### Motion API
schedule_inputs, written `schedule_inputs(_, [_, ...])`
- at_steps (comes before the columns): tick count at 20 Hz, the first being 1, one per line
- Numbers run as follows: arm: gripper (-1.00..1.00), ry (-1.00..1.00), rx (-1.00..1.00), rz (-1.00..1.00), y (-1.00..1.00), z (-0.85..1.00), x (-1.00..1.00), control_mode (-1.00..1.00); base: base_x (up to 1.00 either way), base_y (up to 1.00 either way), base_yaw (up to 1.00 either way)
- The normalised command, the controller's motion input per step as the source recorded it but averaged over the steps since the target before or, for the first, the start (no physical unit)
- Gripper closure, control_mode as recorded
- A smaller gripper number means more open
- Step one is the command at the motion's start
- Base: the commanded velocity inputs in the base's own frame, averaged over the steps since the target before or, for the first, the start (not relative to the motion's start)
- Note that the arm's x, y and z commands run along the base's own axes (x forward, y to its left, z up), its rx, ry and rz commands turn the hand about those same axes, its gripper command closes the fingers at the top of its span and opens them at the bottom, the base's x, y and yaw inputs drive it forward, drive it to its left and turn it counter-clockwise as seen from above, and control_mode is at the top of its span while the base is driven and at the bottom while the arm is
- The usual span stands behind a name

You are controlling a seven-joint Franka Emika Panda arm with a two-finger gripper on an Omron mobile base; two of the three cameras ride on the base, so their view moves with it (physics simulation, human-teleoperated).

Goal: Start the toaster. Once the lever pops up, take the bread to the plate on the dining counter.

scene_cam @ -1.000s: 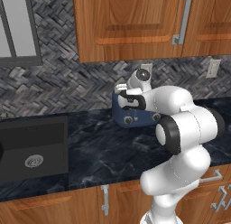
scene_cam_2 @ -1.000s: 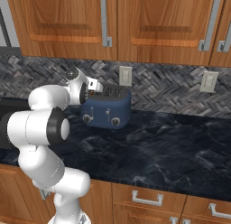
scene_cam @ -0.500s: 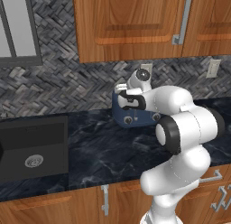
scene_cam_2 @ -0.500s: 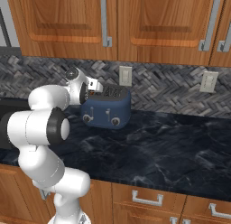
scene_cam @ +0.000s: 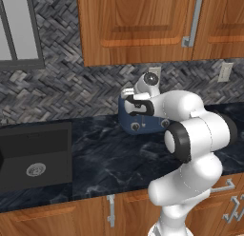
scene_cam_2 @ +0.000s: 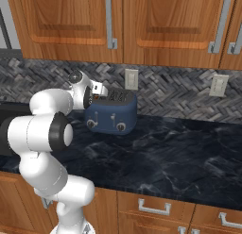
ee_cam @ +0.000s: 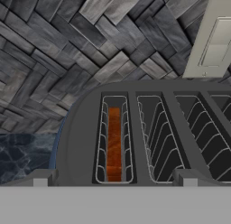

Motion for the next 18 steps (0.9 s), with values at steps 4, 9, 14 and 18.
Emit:
schedule_inputs(4, [-1.00,0.00,0.00,0.00,0.00,0.00,0.00,-1.00,0.00,0.00,0.00])
schedule_inputs(9, [-1.00,0.00,0.00,0.00,0.00,0.00,0.00,-1.00,0.00,0.00,0.00])
schedule_inputs(14, [-1.00,0.00,0.00,0.00,0.00,0.00,0.00,-1.00,0.00,0.00,0.00])
schedule_inputs(18, [-1.00,0.00,0.00,0.00,0.00,0.00,0.00,-1.00,0.00,0.00,0.00])
